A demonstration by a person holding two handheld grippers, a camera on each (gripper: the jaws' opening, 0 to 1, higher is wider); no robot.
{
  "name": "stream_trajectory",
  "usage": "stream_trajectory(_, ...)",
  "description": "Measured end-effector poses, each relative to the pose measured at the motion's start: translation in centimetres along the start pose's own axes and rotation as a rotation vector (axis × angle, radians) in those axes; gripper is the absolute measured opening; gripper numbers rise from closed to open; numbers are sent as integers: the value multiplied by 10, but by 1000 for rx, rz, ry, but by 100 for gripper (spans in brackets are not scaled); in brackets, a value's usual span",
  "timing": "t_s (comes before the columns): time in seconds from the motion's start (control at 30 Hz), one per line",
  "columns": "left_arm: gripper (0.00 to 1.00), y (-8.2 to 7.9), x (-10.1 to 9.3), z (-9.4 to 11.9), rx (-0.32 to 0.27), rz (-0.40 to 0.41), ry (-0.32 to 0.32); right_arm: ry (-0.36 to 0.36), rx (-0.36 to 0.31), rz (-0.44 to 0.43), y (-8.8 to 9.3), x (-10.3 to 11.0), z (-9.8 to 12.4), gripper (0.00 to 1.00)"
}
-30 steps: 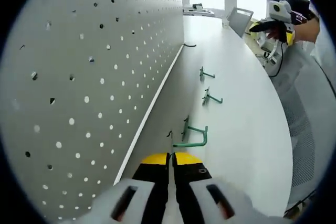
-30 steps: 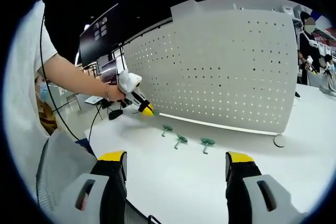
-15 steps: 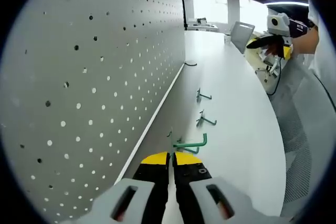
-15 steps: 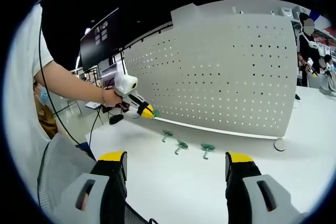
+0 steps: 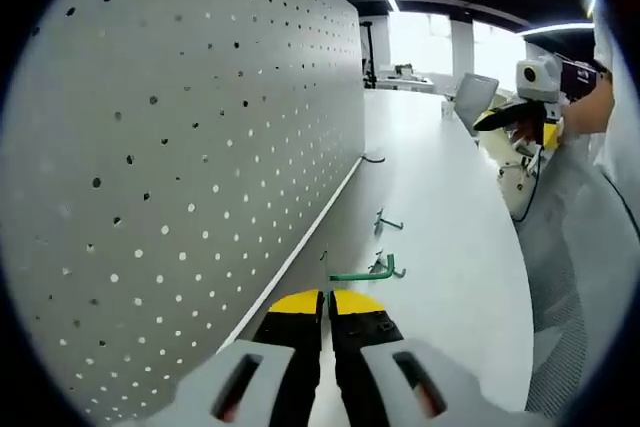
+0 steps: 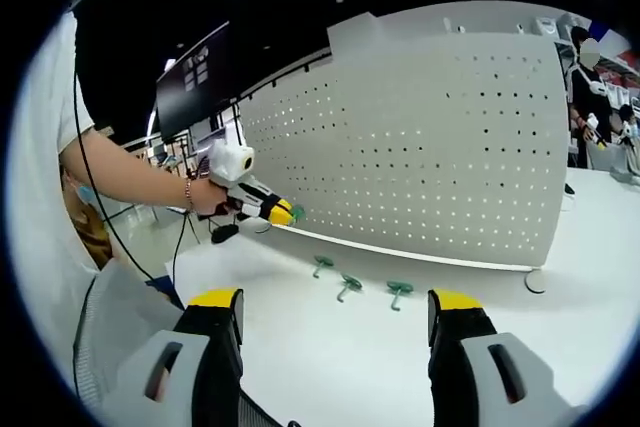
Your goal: Insert the hook assembly into the mounting plate slot until the hook locks in place.
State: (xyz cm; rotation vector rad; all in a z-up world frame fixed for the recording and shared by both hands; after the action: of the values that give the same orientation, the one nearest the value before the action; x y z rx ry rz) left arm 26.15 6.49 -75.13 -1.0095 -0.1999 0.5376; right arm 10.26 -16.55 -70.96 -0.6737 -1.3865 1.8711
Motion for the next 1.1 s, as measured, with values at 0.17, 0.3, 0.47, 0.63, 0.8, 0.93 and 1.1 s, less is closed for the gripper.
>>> stream_trajectory(0.17,2,-10,-6,6,-59,29,-15,-3,-12,3,-4,1,-1,73)
stream_trajectory(0.3,2,-17,-11,12,-112,65,-27,-9,-17,7,-6,2,-2,72)
stream_trajectory(0.47,2,-22,-17,19,-156,91,-48,-14,-30,6,-12,3,-3,72)
stream_trajectory(0.63,2,-28,-24,26,-205,109,-65,-16,-43,-6,-16,3,-4,72)
stream_trajectory(0.8,2,-37,-36,32,-278,144,-77,-17,-59,-12,-22,5,-6,72)
stream_trajectory(0.93,3,-44,-44,36,-316,151,-76,-21,-66,-13,-24,6,-6,72)
stream_trajectory(1.1,3,-58,-55,45,-399,173,-83,-24,-66,-10,-25,9,-7,72)
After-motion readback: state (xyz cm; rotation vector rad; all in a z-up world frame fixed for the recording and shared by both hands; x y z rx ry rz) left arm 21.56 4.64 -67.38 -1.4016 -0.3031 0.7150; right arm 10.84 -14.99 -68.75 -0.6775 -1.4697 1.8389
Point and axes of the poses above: the point that each gripper's makers call its tool centre point, and the gripper's own axes: z roughly backward along the fingers, x roughly to its left, y roughly out of its underside, the point moved 2 cm from there along z, roughly backward along the fingers, and after that the axes turned 10 degrees about z, right-handed, at the moved point
